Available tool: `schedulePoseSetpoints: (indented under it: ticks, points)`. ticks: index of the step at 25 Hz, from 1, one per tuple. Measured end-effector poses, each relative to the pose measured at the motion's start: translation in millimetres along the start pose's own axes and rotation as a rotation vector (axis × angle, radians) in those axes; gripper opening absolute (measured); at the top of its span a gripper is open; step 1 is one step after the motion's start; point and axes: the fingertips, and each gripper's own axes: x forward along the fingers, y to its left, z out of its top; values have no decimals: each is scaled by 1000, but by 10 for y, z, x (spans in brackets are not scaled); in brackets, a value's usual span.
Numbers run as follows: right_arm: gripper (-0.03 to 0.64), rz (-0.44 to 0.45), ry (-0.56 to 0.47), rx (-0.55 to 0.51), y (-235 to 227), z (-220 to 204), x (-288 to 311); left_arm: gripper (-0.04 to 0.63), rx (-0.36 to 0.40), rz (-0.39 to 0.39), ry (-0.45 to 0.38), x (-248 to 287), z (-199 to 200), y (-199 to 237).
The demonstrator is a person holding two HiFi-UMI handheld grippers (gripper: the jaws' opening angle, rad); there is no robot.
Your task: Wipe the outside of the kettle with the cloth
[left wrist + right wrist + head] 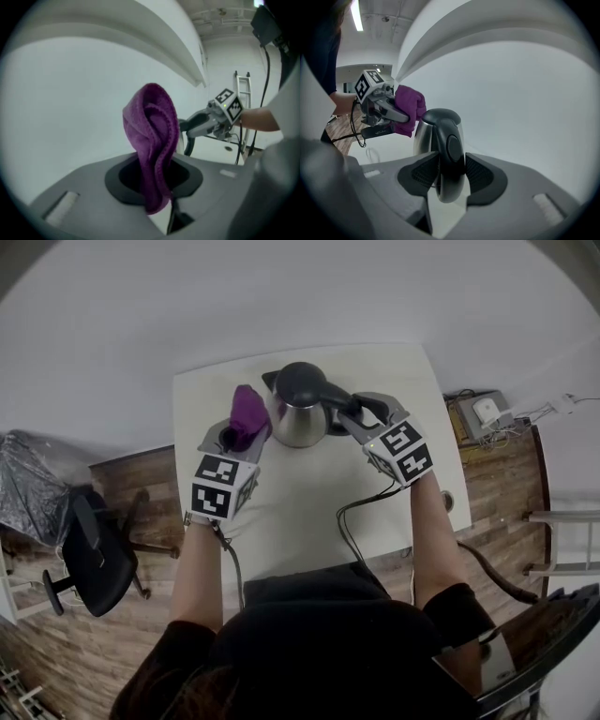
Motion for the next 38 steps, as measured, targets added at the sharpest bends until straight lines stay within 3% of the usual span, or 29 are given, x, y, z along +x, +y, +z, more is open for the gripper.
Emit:
schedulePoseSetpoints:
  ticks: [3, 6, 12, 16, 22, 25, 30, 35, 38]
  points:
    - [171, -3, -3, 6, -18, -3, -10, 101, 58, -12, -7, 109, 215, -197]
    - [171, -4, -6, 13, -20, -19, 7, 101, 72, -24, 51, 284, 133, -324]
    - [167, -11, -23, 31, -14, -40, 3, 101, -48, -51, 200, 493, -497, -383]
    - [166, -3, -29, 41, 6, -16, -1, 101, -145, -37, 254, 665, -841, -256]
    - [161, -5, -35, 53, 19, -22, -25, 101, -239, -45, 405, 884, -1157, -193]
    - [160, -3, -28, 56, 35, -52, -19, 101, -238, -43, 434, 940, -1252, -192]
    - [159, -1, -33, 65, 33, -79, -22, 100, -174, -18, 345, 749, -1010, -238]
    - [158, 3, -42, 63, 33, -62, -13, 100, -12, -21, 99, 241, -16, -492]
    - [158, 3, -50, 68, 46, -53, -24, 100, 13, -23, 5, 130, 458, -542]
